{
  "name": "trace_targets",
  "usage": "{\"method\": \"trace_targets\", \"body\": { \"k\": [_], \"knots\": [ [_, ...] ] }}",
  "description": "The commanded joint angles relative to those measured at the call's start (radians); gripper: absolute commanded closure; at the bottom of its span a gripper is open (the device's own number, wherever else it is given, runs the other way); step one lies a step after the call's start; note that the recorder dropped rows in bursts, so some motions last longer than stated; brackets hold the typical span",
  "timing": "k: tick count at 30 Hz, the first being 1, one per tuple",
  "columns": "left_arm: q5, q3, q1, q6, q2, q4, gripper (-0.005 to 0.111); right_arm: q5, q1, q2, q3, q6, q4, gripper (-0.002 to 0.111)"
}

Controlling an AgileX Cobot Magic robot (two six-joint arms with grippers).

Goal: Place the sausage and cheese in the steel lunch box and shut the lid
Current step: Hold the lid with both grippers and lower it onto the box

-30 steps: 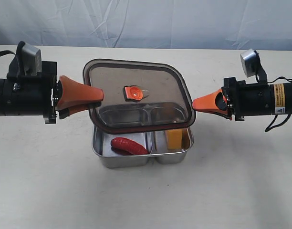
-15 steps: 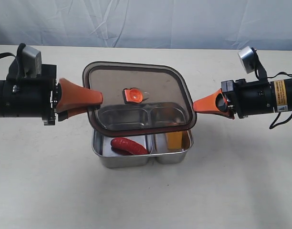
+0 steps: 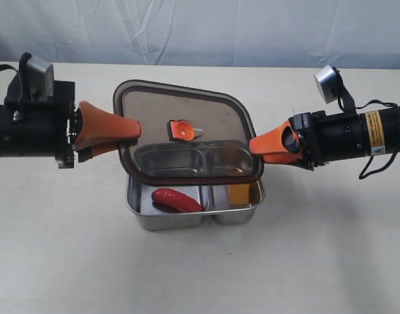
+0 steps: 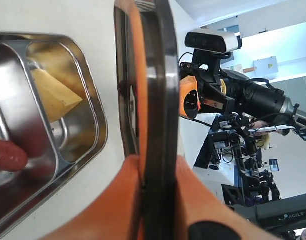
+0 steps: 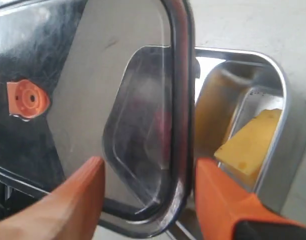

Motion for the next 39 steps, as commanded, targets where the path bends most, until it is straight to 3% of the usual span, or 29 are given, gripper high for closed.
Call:
{"method": "trace_targets", "body": {
  "k": [1, 12, 14, 19, 21, 26, 33, 39],
  "knots": [
    [0.019, 0.000, -0.004, -0.028, -0.072, -0.073, 0.107, -0.053, 0.005, -0.011, -0.004, 0.004, 0.015, 0.053],
    [0.019, 0.000, -0.004, -0.061, -0.119, -0.014, 0.107, -0.070, 0.005, -0.011, -0.004, -0.003, 0.086, 0.056],
    [0.019, 0.000, -0.004, -0.061, -0.119, -0.016, 0.107, -0.075, 0.005, -0.011, -0.004, -0.017, 0.094, 0.067],
    [0.019, 0.000, -0.004, -0.058, -0.119, 0.010, 0.107, -0.075, 0.005, -0.026, -0.004, -0.027, 0.098, 0.108],
    [0.019, 0.000, -0.004, -0.058, -0.119, 0.069, 0.107, -0.075, 0.005, -0.032, -0.004, -0.009, 0.071, 0.109],
    [-0.196, 0.017, -0.004, -0.136, -0.119, 0.260, 0.107, -0.075, 0.005, -0.033, -0.002, 0.089, -0.006, 0.109],
    [-0.337, 0.075, -0.004, -0.133, -0.109, 0.263, 0.107, -0.075, 0.009, -0.048, -0.002, 0.159, -0.042, 0.109],
    [-0.369, 0.080, -0.035, -0.057, -0.056, 0.155, 0.107, -0.039, 0.094, -0.115, -0.002, 0.159, -0.048, 0.109]
  ]
}}
